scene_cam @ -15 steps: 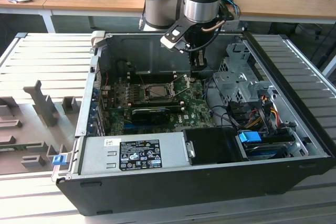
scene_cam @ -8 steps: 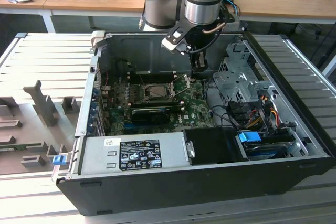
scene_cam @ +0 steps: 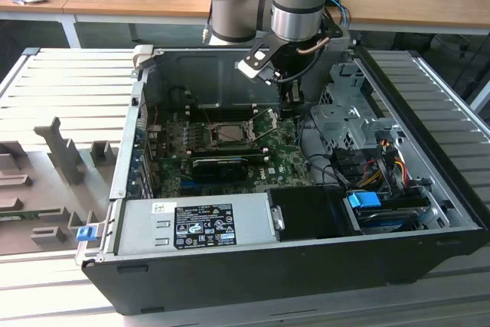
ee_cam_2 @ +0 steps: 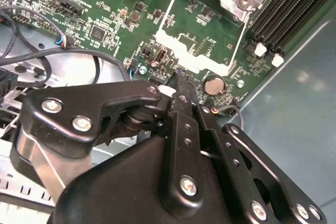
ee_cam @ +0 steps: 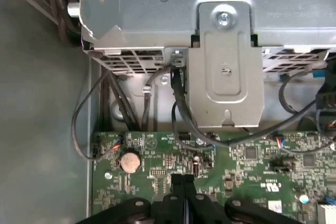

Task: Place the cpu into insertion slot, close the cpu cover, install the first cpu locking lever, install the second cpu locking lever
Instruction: 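Close the cpu cover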

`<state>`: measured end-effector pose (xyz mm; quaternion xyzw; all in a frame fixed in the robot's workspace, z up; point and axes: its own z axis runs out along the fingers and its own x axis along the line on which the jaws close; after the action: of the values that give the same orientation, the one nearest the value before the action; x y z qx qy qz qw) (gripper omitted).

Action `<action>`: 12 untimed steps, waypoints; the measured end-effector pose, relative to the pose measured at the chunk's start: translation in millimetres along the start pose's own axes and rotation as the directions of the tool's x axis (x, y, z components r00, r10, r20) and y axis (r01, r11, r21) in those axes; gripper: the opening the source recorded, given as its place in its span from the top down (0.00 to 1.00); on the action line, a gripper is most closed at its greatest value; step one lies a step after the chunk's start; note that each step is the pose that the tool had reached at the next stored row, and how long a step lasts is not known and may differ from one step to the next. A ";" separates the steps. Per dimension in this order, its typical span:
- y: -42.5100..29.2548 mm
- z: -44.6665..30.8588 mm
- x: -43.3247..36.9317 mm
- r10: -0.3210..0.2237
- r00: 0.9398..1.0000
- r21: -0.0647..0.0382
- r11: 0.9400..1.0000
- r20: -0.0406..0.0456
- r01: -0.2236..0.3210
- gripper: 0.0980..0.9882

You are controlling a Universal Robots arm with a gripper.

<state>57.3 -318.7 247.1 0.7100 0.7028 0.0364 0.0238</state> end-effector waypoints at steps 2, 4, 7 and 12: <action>-0.1 3.0 -0.1 0.000 1.000 0.003 1.000 0.000 0.000 0.99; -0.2 2.9 -0.1 0.000 1.000 0.020 1.000 0.000 0.000 0.99; -0.1 2.4 0.0 0.001 1.000 0.043 0.999 0.001 -0.001 0.99; -0.9 0.3 0.0 0.001 1.000 0.064 0.998 0.000 -0.001 0.99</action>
<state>56.5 -318.7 246.7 0.7108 0.7032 0.0139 0.0012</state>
